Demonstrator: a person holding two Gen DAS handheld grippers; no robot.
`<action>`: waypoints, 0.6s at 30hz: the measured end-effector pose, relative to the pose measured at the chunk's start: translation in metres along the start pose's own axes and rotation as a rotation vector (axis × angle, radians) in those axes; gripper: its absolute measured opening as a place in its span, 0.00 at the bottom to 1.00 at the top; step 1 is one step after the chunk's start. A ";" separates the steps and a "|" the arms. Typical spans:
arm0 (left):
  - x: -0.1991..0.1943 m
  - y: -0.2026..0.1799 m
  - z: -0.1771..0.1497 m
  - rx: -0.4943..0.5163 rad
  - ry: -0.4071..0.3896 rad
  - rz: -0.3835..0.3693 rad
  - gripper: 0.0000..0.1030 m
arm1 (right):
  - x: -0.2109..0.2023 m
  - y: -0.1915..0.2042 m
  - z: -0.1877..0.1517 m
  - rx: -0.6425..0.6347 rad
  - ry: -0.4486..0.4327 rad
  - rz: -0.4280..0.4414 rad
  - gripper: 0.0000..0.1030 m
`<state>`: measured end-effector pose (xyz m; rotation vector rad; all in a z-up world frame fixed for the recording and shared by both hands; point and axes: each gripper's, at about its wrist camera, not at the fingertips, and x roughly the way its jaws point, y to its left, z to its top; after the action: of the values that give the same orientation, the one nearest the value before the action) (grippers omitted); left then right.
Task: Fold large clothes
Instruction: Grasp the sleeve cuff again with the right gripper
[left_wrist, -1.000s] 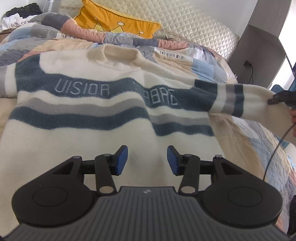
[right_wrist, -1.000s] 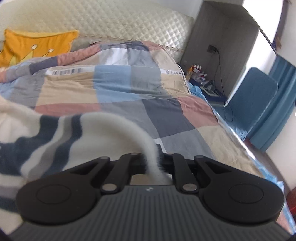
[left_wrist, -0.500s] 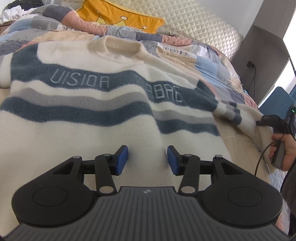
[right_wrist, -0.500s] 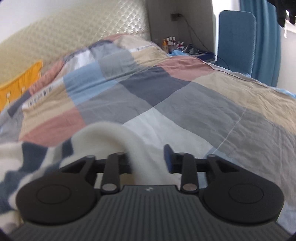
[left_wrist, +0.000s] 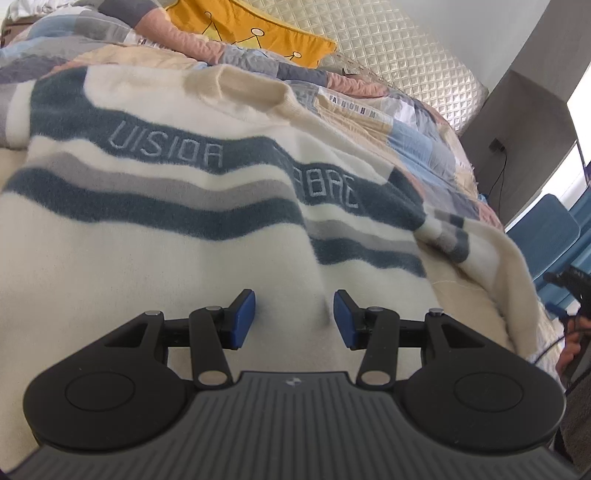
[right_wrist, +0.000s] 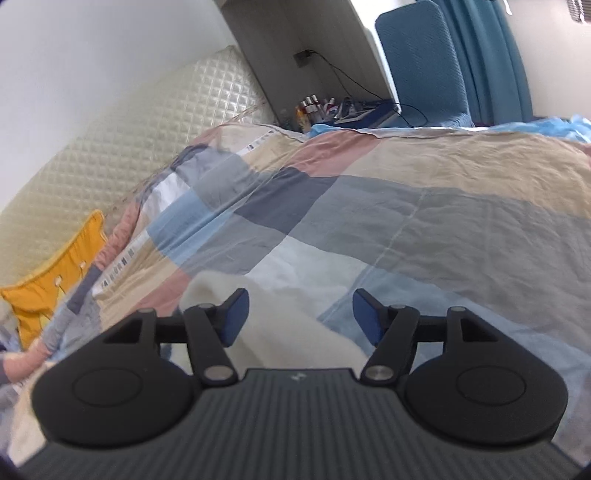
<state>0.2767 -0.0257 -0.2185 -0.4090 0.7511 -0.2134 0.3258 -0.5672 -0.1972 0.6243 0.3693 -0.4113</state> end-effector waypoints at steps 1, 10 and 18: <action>-0.003 -0.001 -0.001 0.001 -0.004 -0.001 0.51 | -0.005 -0.004 -0.001 0.010 -0.001 0.004 0.64; -0.017 0.002 -0.010 -0.032 -0.001 -0.002 0.51 | -0.028 -0.033 -0.013 0.080 0.089 -0.067 0.63; -0.018 0.005 -0.010 -0.052 0.001 -0.006 0.51 | -0.036 -0.022 -0.025 0.035 0.155 -0.078 0.63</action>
<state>0.2569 -0.0183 -0.2164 -0.4602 0.7578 -0.1998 0.2794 -0.5584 -0.2103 0.6797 0.5361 -0.4465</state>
